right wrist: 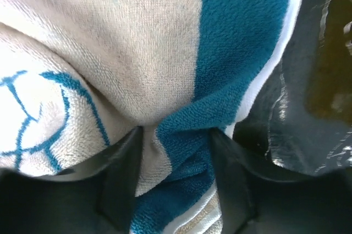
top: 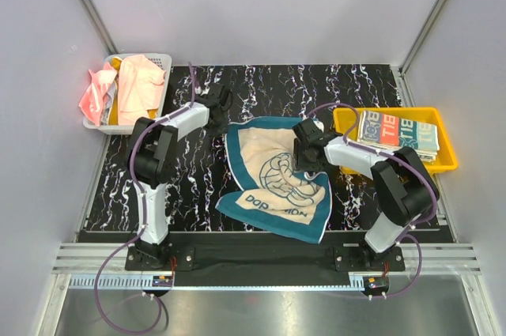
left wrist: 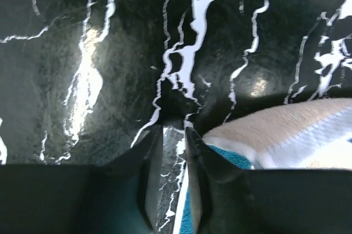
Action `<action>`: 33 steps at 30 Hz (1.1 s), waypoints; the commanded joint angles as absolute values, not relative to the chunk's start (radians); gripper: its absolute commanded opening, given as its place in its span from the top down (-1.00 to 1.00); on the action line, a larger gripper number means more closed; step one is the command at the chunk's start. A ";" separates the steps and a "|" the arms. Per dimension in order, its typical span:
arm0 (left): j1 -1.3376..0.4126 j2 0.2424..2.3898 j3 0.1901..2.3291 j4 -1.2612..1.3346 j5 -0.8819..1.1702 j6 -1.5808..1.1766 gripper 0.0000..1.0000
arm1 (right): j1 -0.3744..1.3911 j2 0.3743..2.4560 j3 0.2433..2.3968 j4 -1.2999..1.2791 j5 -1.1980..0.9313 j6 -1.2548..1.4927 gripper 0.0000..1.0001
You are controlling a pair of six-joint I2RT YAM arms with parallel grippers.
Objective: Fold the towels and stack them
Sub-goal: Flatten out the crumpled towel
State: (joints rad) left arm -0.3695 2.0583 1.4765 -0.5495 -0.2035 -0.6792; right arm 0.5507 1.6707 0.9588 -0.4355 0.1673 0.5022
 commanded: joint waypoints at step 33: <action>-0.347 1.979 1.482 -0.403 -0.095 -0.517 0.08 | 0.307 2.083 1.615 -0.517 0.262 0.345 -0.41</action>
